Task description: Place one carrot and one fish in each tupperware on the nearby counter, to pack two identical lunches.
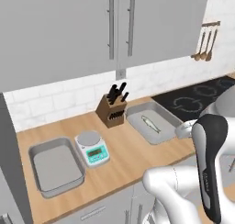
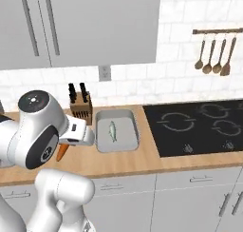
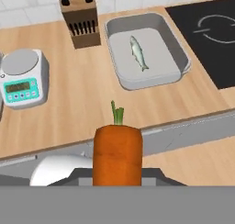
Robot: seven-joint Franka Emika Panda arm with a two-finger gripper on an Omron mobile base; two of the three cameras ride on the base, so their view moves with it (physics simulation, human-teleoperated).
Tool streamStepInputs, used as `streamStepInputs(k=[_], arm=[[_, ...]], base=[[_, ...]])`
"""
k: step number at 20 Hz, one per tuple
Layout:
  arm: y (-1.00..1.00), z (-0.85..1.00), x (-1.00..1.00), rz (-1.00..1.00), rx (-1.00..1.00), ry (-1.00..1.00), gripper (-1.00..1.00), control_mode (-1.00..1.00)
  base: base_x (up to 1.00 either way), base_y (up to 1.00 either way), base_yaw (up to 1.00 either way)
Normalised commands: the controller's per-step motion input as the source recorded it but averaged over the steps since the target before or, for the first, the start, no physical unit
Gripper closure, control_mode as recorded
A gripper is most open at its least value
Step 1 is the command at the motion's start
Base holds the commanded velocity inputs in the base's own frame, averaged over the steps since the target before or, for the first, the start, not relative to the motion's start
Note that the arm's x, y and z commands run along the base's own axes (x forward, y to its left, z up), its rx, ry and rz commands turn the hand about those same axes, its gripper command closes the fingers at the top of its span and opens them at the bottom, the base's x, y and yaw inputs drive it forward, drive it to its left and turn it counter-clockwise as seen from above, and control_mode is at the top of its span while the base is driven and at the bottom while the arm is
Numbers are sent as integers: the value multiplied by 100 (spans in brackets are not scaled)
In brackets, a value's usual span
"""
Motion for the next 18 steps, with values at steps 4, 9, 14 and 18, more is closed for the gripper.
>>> streamStepInputs(k=[4,9,14,18], arm=[[0,0,0,0,0,0,100,100],[0,0,0,0,0,0,100,100],[-17,-36,30,19,0,1,100,-100],[-53,-46,57,-3,0,0,100,-100]], base=[[82,-40,46],[96,-35,56],[34,-11,25],[0,0,0]])
